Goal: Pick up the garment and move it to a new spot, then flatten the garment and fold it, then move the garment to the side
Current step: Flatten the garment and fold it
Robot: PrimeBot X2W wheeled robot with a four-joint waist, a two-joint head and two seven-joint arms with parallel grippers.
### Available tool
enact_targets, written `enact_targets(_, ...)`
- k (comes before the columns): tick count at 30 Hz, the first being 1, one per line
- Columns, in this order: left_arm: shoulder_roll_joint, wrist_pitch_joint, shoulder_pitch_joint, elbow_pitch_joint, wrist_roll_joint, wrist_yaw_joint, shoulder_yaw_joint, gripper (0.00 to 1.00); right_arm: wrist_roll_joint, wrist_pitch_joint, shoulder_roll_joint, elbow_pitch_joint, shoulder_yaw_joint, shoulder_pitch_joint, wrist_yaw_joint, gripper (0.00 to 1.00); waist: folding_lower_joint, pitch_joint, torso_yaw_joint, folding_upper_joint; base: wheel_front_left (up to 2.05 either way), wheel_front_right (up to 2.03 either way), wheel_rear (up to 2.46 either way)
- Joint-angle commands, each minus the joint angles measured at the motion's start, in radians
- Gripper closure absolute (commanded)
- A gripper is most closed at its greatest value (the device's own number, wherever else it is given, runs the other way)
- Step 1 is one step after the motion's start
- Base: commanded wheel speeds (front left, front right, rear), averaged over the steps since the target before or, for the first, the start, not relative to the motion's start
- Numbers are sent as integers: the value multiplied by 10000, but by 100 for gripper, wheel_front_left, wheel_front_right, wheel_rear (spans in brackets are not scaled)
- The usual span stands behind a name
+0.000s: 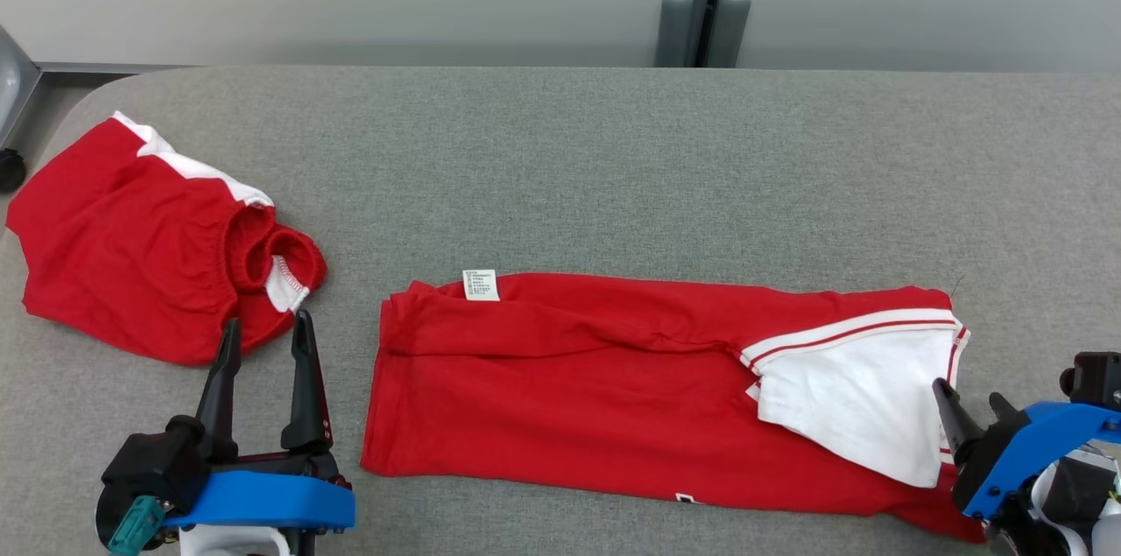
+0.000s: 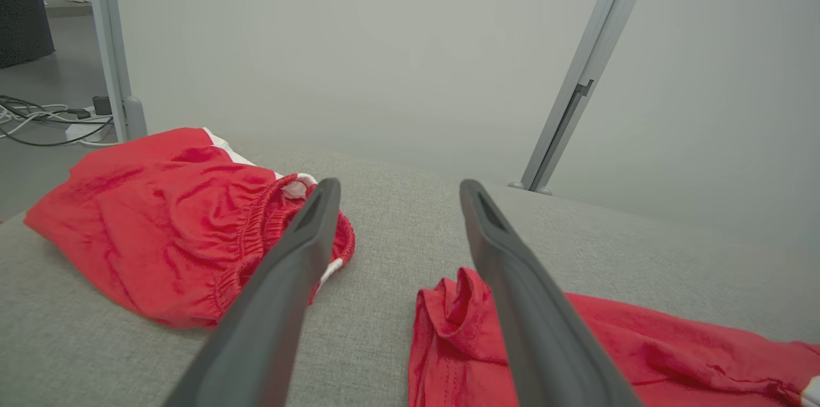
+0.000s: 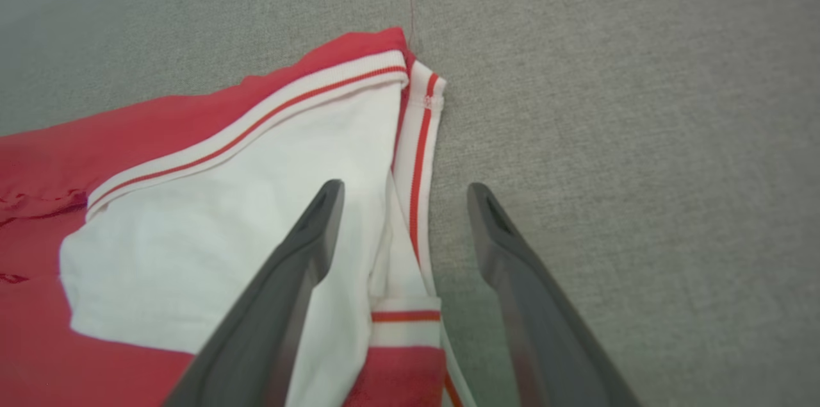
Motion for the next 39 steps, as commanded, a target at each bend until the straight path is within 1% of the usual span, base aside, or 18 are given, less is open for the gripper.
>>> enact_targets(1,-53,-39,-10,78,142,-104,103,0,-17,-72,-4,359,-14,-263,1,0,0,-1,39,0,0,0,0)
enact_targets(6,-219,-38,-81,237,402,-337,270,0,-112,-151,-3,1473,-46,-675,1,0,0,-38,107,0,0,0,0)
enact_targets(9,-279,-39,-35,462,370,-438,288,0,-177,-200,-3,2094,-93,-916,1,0,0,-50,105,0,0,0,0)
enact_targets(11,-305,-39,-60,563,397,-507,305,0,-28,-183,5,2531,-34,-1061,1,0,0,-63,108,0,0,0,0)
enact_targets(17,-391,-38,-82,647,512,-609,338,0,108,-225,73,3365,497,-1306,13,0,0,-110,131,0,0,0,0)
enact_targets(20,-417,-38,-50,641,556,-648,375,0,-50,-173,106,3592,796,-1313,16,0,0,-143,129,0,0,0,0)
enact_targets(21,-425,-38,-32,638,580,-664,386,0,-75,-154,112,3649,855,-1305,16,13,0,-154,129,0,0,0,0)
enact_targets(22,-431,-38,-12,633,595,-675,394,0,-130,-156,117,3688,897,-1303,16,50,0,-163,129,0,0,0,0)
enact_targets(23,-439,-40,7,625,603,-682,404,0,-234,-154,118,3717,941,-1292,17,68,0,-172,130,0,0,0,0)
enact_targets(24,-445,-38,24,618,613,-686,411,0,-314,-141,118,3726,980,-1280,17,92,0,-175,130,0,0,0,0)
enact_targets(25,-445,-38,24,618,613,-686,411,0,-314,-141,118,3726,980,-1280,17,92,0,-175,130,0,0,0,0)
enact_targets(26,-450,-40,39,612,634,-696,416,0,-340,-172,112,3712,991,-1279,17,100,0,-171,127,0,0,0,0)
enact_targets(34,-520,-38,98,543,685,-720,528,0,-652,-261,39,3347,792,-1285,0,100,0,-118,83,0,0,0,0)
enact_targets(39,-551,-38,99,484,749,-742,619,0,-738,-340,-46,2713,275,-1192,-6,100,0,-107,48,0,0,0,0)
